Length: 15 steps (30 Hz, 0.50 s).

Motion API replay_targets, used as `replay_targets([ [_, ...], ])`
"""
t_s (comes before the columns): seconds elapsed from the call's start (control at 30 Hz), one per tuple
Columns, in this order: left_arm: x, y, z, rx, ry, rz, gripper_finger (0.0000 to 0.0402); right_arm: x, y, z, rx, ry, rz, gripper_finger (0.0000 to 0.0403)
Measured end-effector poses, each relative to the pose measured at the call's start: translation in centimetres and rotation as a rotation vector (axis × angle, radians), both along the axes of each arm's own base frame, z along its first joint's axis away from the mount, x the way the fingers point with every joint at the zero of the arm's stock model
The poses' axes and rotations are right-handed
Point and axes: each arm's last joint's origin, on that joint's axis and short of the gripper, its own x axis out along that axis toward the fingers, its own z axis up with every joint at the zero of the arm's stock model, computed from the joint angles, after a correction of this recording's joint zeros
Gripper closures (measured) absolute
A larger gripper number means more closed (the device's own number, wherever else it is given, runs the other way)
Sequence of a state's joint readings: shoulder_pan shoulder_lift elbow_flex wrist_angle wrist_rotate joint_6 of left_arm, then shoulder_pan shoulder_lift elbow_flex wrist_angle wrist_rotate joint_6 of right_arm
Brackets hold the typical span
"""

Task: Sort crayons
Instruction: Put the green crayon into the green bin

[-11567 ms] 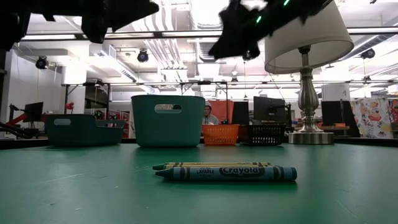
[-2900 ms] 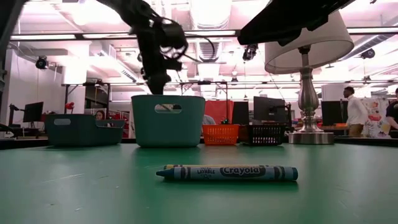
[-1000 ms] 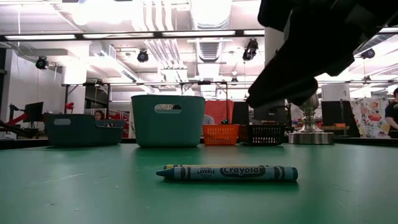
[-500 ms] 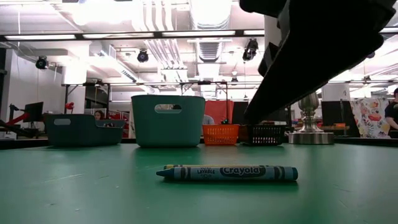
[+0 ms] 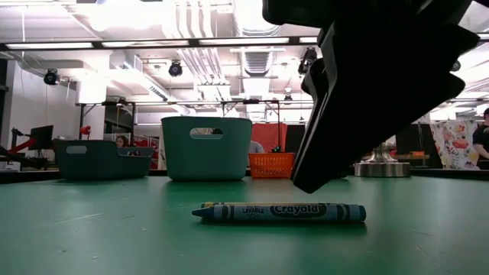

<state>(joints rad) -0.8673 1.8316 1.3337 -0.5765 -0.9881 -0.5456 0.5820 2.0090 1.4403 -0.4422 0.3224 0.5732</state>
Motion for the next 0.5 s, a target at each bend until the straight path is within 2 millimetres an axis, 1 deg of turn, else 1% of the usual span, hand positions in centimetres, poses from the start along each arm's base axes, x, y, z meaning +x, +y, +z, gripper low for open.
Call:
replay_targets([
  [0.13, -0.5, 0.2, -0.5, 0.018, -0.036, 0.001, 0.0325, 0.1, -0.2, 0.0, -0.022, 0.001, -0.012, 0.0286],
  [0.27, -0.9, 0.7, -1.5, 0.03, -0.044, -0.002, 0.0325, 0.3, -0.6, 0.0, -0.031, 0.005, -0.017, 0.0269],
  [0.5, -1.1, 1.9, -3.1, 0.018, -0.042, 0.04, 0.0325, 0.6, -1.1, 0.0, -0.037, 0.007, -0.023, 0.0254],
])
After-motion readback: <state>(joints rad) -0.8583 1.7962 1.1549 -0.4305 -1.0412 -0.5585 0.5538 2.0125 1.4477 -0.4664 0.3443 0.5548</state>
